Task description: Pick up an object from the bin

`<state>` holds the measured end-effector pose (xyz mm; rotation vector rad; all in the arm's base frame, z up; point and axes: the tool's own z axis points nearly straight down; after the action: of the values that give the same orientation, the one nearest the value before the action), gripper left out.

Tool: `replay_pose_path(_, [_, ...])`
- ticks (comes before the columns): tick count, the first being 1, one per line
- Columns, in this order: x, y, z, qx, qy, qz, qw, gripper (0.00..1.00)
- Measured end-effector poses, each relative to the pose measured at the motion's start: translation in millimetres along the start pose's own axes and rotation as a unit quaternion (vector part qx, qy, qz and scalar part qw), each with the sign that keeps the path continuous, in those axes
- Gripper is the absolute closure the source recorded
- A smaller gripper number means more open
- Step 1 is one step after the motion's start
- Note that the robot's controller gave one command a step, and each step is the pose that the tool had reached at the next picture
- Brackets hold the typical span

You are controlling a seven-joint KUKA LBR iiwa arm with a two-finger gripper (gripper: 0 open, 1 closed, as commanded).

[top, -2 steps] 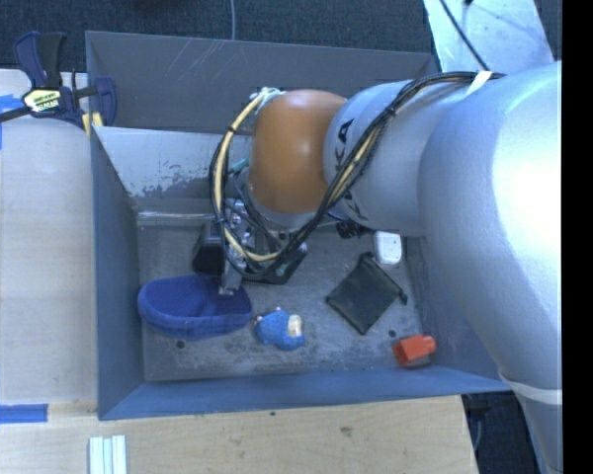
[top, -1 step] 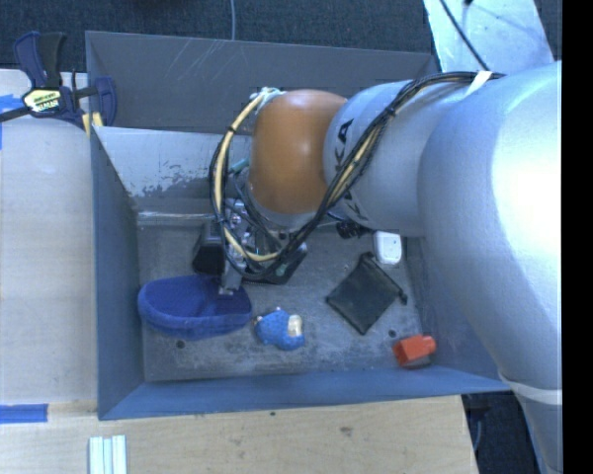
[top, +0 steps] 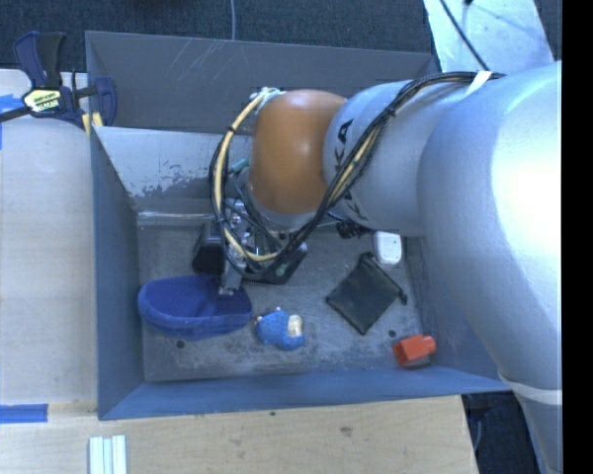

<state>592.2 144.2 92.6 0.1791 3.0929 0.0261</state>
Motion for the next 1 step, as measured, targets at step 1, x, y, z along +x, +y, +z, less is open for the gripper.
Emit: replay_pose_path(1, [0.0, 0.0, 0.0, 0.0, 0.0, 0.0, 1.0, 1.0])
